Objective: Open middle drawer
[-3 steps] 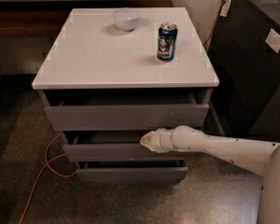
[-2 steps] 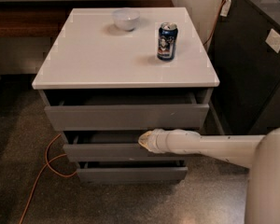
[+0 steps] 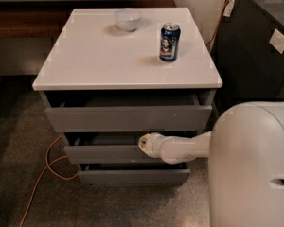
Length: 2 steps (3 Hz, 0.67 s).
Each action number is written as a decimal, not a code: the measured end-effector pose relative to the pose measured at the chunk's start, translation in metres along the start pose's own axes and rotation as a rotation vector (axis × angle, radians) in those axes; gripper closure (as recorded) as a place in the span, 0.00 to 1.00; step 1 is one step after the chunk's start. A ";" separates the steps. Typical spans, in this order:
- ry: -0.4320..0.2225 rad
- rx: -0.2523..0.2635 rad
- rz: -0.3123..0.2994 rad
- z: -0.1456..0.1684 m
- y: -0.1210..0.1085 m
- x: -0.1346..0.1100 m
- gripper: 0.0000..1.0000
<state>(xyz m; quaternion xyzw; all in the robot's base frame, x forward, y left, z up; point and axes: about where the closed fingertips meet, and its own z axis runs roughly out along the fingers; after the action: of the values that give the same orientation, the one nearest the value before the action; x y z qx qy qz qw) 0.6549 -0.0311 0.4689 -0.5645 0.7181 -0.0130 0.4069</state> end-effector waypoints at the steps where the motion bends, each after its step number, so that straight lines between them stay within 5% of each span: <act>1: 0.004 0.004 -0.012 0.004 0.002 0.001 1.00; 2: 0.004 0.004 -0.012 0.004 0.002 0.001 1.00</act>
Offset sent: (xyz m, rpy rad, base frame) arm 0.0120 -0.0048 -0.0128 0.0132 -0.0151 0.0312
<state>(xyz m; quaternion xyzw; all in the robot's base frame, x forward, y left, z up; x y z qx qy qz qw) 0.6558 -0.0299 0.4650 -0.5680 0.7154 -0.0178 0.4066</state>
